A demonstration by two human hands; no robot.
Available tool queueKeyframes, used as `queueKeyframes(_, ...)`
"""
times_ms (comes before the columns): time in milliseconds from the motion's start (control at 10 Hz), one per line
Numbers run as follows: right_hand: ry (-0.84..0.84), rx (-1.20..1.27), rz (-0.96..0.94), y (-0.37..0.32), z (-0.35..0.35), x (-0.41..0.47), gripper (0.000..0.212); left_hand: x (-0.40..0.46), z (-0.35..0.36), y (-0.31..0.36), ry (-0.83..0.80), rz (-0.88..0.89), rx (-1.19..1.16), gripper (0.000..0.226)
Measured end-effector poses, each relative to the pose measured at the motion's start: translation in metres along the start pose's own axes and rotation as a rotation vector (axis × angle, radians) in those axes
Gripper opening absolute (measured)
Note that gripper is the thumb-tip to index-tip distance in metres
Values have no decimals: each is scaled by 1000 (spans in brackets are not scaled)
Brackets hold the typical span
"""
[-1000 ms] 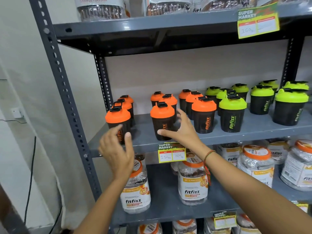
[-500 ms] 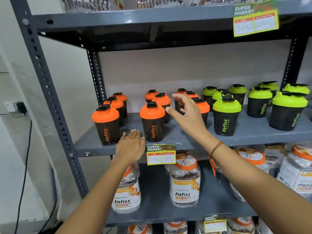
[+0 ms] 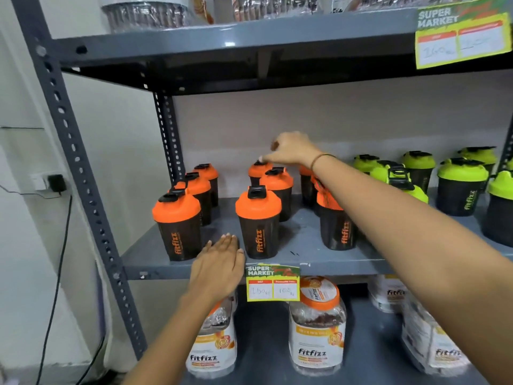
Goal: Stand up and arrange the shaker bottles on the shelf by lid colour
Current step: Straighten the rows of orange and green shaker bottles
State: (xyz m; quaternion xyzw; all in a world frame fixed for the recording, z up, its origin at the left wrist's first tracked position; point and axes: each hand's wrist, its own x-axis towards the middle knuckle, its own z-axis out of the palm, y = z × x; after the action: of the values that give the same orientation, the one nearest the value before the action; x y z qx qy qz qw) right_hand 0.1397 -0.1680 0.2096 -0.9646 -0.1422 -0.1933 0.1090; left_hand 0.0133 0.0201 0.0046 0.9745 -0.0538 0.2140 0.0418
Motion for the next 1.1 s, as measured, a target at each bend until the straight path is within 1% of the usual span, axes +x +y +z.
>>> queueKeyframes(100,-244,-129,36,-8,13,12,55,1,1,0,0,2,-1,55)
queueKeyframes(200,-371,-161,61,-10,24,17,74,0,2,0,17,-1,-11,56)
queueKeyframes(300,-426,-73,103,-9,26,16,82,0,3,-1,28,-5,-12,56)
queueKeyframes(400,-434,24,92,-6,24,15,76,-1,3,0,27,-4,-10,56)
queueKeyframes(600,-358,173,26,-4,28,13,72,-2,3,-1,30,-3,-18,56)
queueKeyframes(900,-377,220,-23,-13,33,15,62,-3,-1,1,30,-3,-28,56)
queueKeyframes(1000,-395,238,-20,-13,33,14,61,-4,-2,2,29,-5,-24,55)
queueKeyframes(1100,-397,249,-5,-13,33,13,65,-5,-3,2,26,-7,-20,55)
